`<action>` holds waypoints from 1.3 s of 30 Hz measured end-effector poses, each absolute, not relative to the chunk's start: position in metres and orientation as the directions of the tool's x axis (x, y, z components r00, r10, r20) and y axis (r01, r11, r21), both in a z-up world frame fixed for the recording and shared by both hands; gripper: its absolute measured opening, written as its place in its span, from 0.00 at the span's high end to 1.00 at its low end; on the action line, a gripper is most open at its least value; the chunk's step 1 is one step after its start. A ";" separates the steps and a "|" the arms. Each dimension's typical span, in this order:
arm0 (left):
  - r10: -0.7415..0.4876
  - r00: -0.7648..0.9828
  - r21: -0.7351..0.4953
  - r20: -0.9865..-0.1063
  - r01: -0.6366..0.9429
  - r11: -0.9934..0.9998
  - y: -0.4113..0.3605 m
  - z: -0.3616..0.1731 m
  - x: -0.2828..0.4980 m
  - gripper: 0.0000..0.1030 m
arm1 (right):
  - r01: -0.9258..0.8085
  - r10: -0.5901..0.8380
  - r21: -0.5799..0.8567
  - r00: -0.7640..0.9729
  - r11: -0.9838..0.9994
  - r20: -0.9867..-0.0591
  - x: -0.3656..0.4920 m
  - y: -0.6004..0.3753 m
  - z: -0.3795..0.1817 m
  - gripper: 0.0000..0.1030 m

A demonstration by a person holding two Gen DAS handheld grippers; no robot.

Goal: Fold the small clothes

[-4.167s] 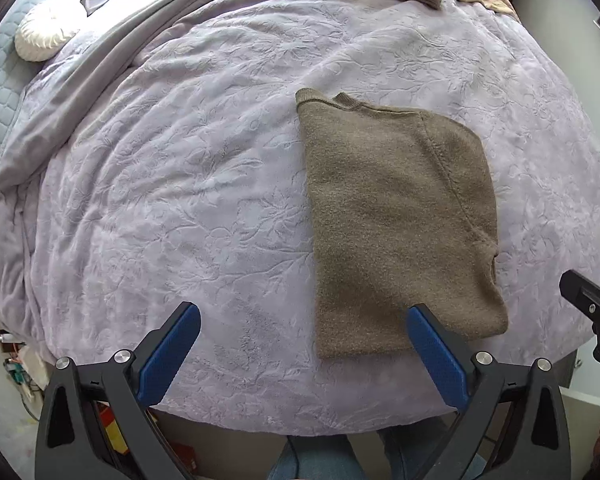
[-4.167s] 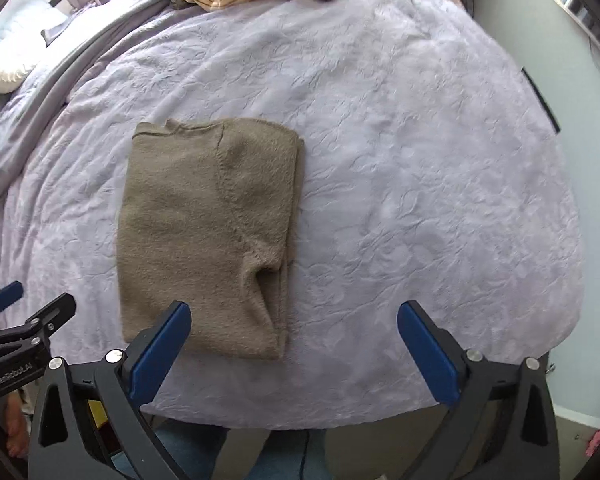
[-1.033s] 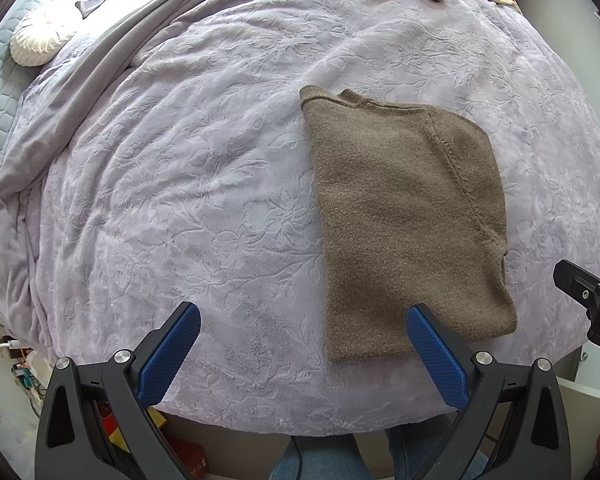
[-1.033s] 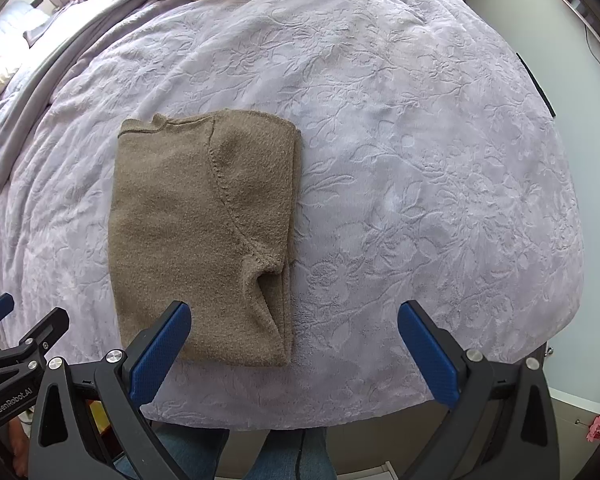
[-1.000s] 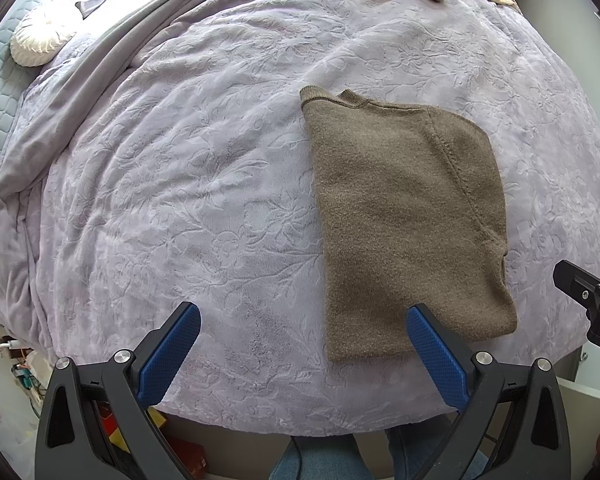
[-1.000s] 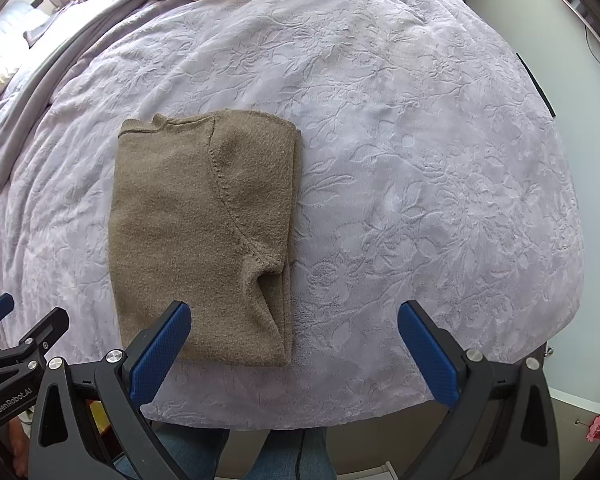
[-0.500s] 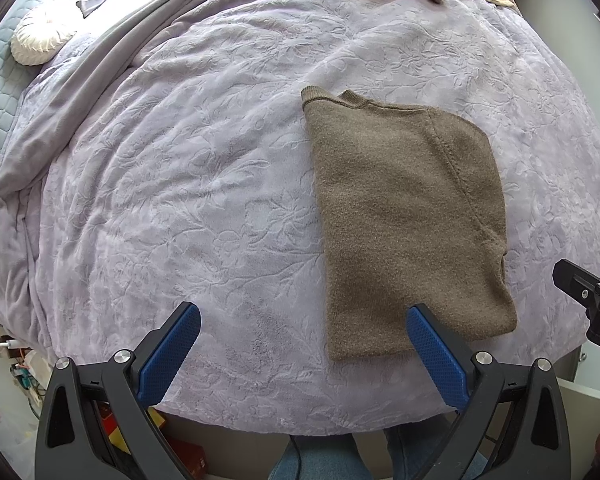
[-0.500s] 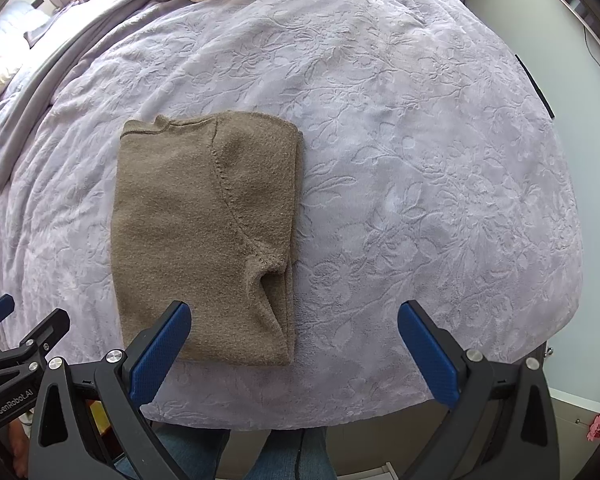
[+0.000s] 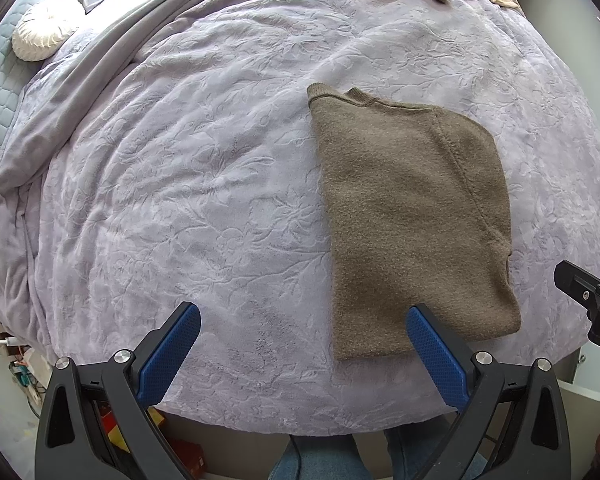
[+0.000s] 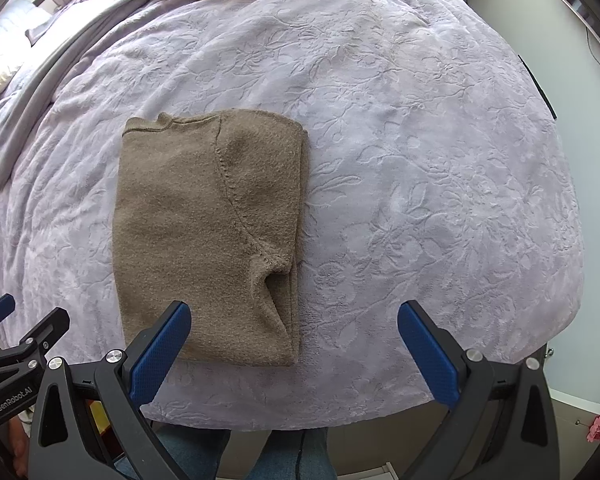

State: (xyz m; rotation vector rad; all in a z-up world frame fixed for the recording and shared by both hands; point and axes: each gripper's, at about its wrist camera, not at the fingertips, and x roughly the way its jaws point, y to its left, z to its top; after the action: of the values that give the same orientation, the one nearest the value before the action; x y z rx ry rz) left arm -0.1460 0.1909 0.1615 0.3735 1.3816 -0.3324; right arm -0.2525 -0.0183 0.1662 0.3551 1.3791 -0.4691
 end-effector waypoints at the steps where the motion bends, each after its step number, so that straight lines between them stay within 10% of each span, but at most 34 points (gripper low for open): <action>1: -0.009 0.159 0.063 -0.987 0.439 0.896 0.191 0.161 -0.145 0.00 | 0.515 -0.109 -0.031 0.121 0.857 -0.987 -0.252 -0.019 0.165 0.00; 39: -0.045 0.188 0.051 -0.981 0.473 0.880 0.238 0.161 -0.122 0.00 | 0.551 -0.154 -0.050 0.145 0.833 -0.977 -0.245 0.003 0.161 0.00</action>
State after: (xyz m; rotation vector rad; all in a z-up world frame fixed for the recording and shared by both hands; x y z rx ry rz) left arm -0.1217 0.2377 0.1608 0.3814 1.3398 -0.3763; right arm -0.2450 0.0030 0.1615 0.3571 1.3363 -0.5235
